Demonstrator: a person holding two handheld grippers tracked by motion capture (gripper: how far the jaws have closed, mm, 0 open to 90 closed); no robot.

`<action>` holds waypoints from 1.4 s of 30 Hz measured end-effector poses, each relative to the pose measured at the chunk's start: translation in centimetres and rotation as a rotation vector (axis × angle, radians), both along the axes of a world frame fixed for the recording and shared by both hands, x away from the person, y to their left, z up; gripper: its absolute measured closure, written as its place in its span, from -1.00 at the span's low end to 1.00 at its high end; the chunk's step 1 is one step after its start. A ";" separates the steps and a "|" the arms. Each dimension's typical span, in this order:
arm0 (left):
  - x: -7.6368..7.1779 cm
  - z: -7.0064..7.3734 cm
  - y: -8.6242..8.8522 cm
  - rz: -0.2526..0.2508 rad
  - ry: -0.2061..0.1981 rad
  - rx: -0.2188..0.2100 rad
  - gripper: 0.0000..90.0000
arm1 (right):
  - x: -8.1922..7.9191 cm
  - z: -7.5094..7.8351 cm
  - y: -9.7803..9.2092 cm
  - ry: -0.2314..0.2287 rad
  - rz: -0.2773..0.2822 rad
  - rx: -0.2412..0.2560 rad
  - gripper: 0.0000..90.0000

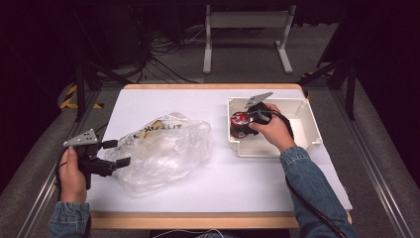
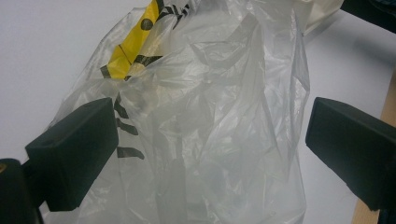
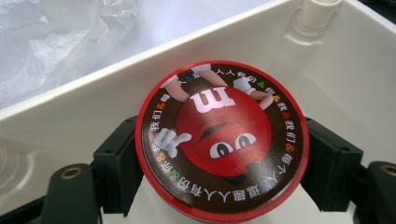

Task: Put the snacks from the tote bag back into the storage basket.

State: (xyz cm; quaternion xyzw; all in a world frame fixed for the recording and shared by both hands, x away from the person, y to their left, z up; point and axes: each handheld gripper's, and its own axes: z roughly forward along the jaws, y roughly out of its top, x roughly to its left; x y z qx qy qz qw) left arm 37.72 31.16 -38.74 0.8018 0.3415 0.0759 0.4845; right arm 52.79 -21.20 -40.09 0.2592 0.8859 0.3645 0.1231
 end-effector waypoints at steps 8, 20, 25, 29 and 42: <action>0.0 0.1 -0.1 -0.002 0.001 -0.005 -0.92 | -0.1 0.4 -0.1 0.013 -0.041 0.059 -0.77; -0.5 0.4 -0.3 -0.020 0.001 0.002 -0.93 | -1.6 3.3 -1.3 -0.024 -0.054 0.137 -0.89; -1.0 0.6 -0.4 -0.019 0.007 -0.020 -0.93 | -3.9 5.4 -2.3 -0.018 -0.048 0.221 -0.89; -1.3 0.8 -0.6 -0.013 0.001 -0.014 -0.94 | -5.8 6.7 -3.0 0.004 -0.044 0.226 -0.86; -2.5 -0.1 -0.6 -0.025 0.031 -0.060 -0.94 | -10.6 9.0 -5.7 -0.071 -0.004 0.267 -0.93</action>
